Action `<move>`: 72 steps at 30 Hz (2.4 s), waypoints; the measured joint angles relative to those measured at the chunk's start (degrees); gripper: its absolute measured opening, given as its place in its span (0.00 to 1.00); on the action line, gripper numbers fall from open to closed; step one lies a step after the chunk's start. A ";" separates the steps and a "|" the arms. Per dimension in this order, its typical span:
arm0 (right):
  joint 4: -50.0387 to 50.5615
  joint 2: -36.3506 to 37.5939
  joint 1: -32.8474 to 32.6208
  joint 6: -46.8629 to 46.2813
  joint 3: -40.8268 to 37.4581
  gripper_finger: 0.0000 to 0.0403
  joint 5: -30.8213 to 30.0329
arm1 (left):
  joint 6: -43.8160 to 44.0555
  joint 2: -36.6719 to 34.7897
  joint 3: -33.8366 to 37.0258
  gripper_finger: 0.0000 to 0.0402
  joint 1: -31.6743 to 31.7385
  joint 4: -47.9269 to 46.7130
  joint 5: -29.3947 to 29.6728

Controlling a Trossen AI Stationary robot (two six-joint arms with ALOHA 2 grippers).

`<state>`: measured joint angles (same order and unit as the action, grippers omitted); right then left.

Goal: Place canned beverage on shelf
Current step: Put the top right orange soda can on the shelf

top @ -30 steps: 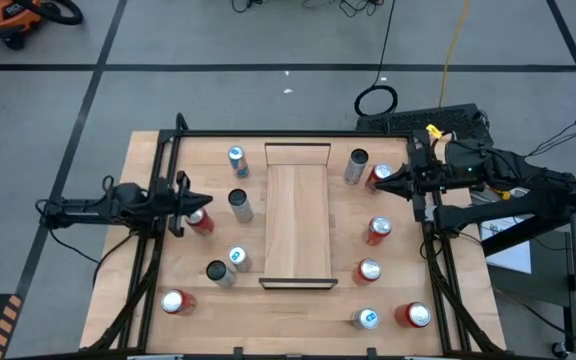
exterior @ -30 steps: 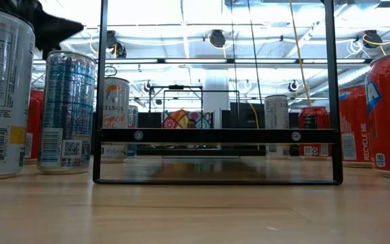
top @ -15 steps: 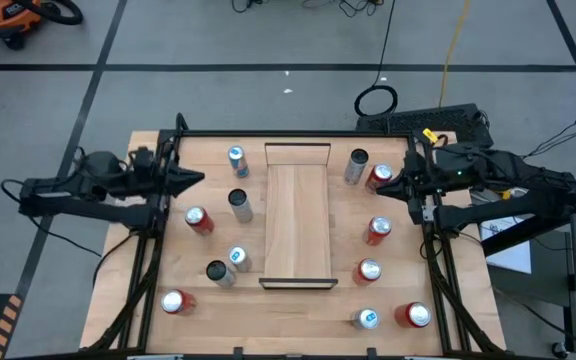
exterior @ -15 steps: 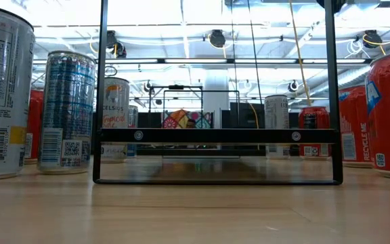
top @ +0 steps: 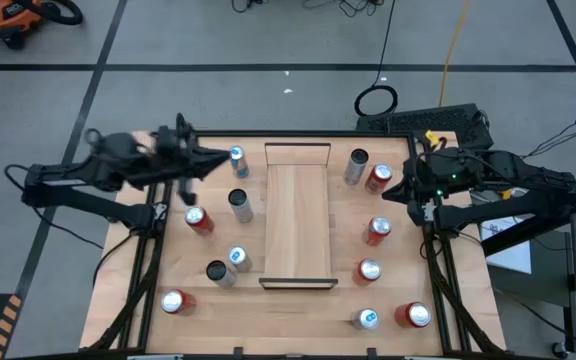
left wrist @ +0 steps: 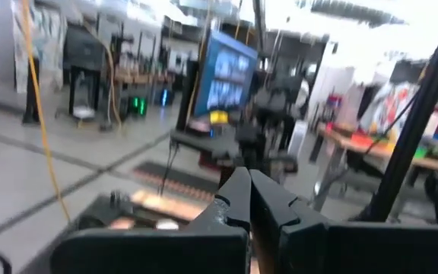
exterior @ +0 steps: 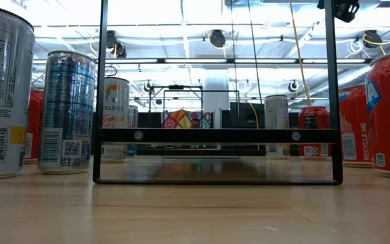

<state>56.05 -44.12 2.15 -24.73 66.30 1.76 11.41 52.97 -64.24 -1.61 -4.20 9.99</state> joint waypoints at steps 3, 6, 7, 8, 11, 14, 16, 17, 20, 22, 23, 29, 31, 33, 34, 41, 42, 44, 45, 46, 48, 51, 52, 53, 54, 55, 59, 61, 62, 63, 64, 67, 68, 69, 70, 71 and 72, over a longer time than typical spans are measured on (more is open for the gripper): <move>0.21 0.00 -0.02 -1.94 0.00 0.00 0.00 | 1.13 4.29 -1.38 0.00 -0.06 -0.38 -0.10; 1.47 0.00 -0.02 -2.04 0.00 0.00 0.03 | 7.23 7.69 -2.50 0.00 -0.02 0.36 0.84; 2.22 0.00 0.00 -2.04 0.00 0.00 0.02 | 9.45 8.93 -2.74 0.00 0.00 0.60 1.85; 3.24 0.00 -0.01 -2.04 0.00 0.00 0.03 | 11.53 10.24 -2.96 0.00 0.01 0.92 2.47; 6.42 0.00 0.00 -1.63 0.00 0.00 -0.04 | 15.84 14.17 -4.09 0.00 -0.19 0.52 3.50; 8.72 0.00 0.00 0.16 0.00 0.00 -1.10 | 16.75 17.35 -5.50 0.00 -1.33 0.82 4.34; 9.64 0.00 0.00 0.65 0.00 0.00 -1.81 | 16.60 19.64 -6.60 0.00 -2.18 0.84 5.77; 9.85 0.00 0.00 0.72 0.00 0.00 -1.83 | 16.27 20.62 -7.01 0.00 -2.37 0.75 6.38; 9.99 -0.23 0.00 -0.07 0.00 0.00 -1.97 | 15.01 22.86 -8.02 0.00 -2.78 0.48 6.72; 9.99 -0.57 0.00 -1.01 0.00 0.00 -1.98 | 15.01 23.47 -8.10 0.00 -2.93 0.71 6.72; 10.01 -0.80 0.00 -1.50 0.00 0.00 -2.01 | 14.85 23.73 -8.10 0.00 -2.93 0.65 6.76; 9.97 -2.18 0.00 -5.57 0.00 0.00 -1.70 | 20.92 23.67 -8.10 0.00 -2.93 -2.74 9.55; 9.98 -2.44 0.00 -8.80 0.00 0.00 -1.63 | 20.12 23.65 -8.10 0.00 -2.99 -2.89 7.73; 9.92 -2.76 0.00 -11.25 0.00 0.00 -1.61 | 18.06 23.65 -8.10 0.00 -3.04 -2.91 4.88; 9.84 -2.84 0.00 -12.04 0.00 0.01 -1.60 | 17.23 23.63 -8.10 0.00 -3.04 -2.94 3.76; 7.49 -3.98 -0.02 -15.17 0.00 0.11 0.05 | 16.75 23.59 -8.10 0.01 -1.77 -10.60 3.27; 7.47 -4.19 -0.04 -15.17 0.00 0.13 0.09 | 16.75 23.59 -8.10 0.01 -1.57 -10.81 3.17; 7.48 -4.85 -0.04 -15.17 0.00 0.17 0.09 | 16.74 23.59 -8.10 0.02 -1.35 -11.42 3.11; 7.52 -5.13 -0.04 -15.11 0.00 0.19 0.13 | 17.22 23.57 -8.10 0.03 -1.35 -11.77 3.17; 7.60 -5.43 -0.04 -15.05 0.00 0.21 0.61 | 18.64 23.42 -8.10 0.03 -1.36 -12.05 3.68; 7.59 -5.94 -0.04 -14.46 0.00 0.24 1.61 | 22.23 23.18 -8.10 0.04 -1.43 -12.50 5.23; 7.58 -6.38 -0.06 -14.64 0.00 0.29 1.54 | 24.07 22.77 -8.07 0.04 -1.70 -12.47 6.42; 7.59 -6.57 -0.03 -14.78 0.00 0.31 1.33 | 23.67 22.63 -8.07 0.04 -1.83 -12.47 6.52; 7.61 -6.64 0.00 -14.64 0.00 0.32 1.27 | 23.14 22.42 -8.07 0.04 -1.91 -12.47 6.50; 7.56 -6.73 0.03 -14.00 0.00 0.33 1.25 | 22.77 22.17 -8.07 0.04 -1.96 -12.45 6.45; 7.58 -6.94 0.03 -13.47 0.00 0.34 1.22 | 22.68 21.95 -8.07 0.04 -2.00 -12.48 6.40; 7.61 -7.61 0.00 -8.47 0.00 0.38 1.32 | 22.72 21.53 -8.07 0.04 -1.83 -14.53 6.61; 7.84 -7.95 0.00 -5.77 0.00 0.40 1.45 | 22.72 21.53 -8.07 0.04 -1.90 -16.34 6.57; 8.33 -8.11 0.00 -4.88 0.00 0.41 1.48 | 22.74 21.53 -8.07 0.04 -1.92 -17.07 6.52; 9.23 -8.30 0.00 -4.43 0.00 0.41 1.44 | 22.74 21.53 -8.07 0.04 -1.92 -17.38 6.52; 10.26 -8.59 0.00 -4.20 0.00 0.42 1.42 | 22.78 21.53 -8.07 0.04 -1.91 -17.77 6.54; 12.47 -9.60 0.02 -3.18 0.00 0.43 2.30 | 22.77 21.53 -8.07 0.04 -1.90 -18.08 6.55; 13.26 -10.08 -0.01 -2.32 0.00 0.44 3.76 | 22.77 21.53 -8.07 0.04 -1.90 -18.08 6.56; 13.98 -10.55 -0.16 -1.17 0.00 0.45 5.29 | 22.74 21.53 -8.07 0.04 -1.90 -18.06 6.55; 14.44 -10.88 -0.46 0.06 0.00 0.46 6.71 | 22.74 21.53 -8.07 0.04 -1.90 -18.06 6.54; 14.85 -11.26 -0.84 1.43 -0.02 0.47 7.62 | 22.72 21.53 -8.07 0.04 -1.92 -18.15 6.54; 15.27 -11.65 -1.24 2.91 0.00 0.49 8.36 | 22.73 21.53 -8.07 0.04 -1.91 -18.42 6.54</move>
<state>71.33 -55.77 0.91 -21.81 66.30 10.12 34.14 74.50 -72.31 -3.52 -22.62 16.53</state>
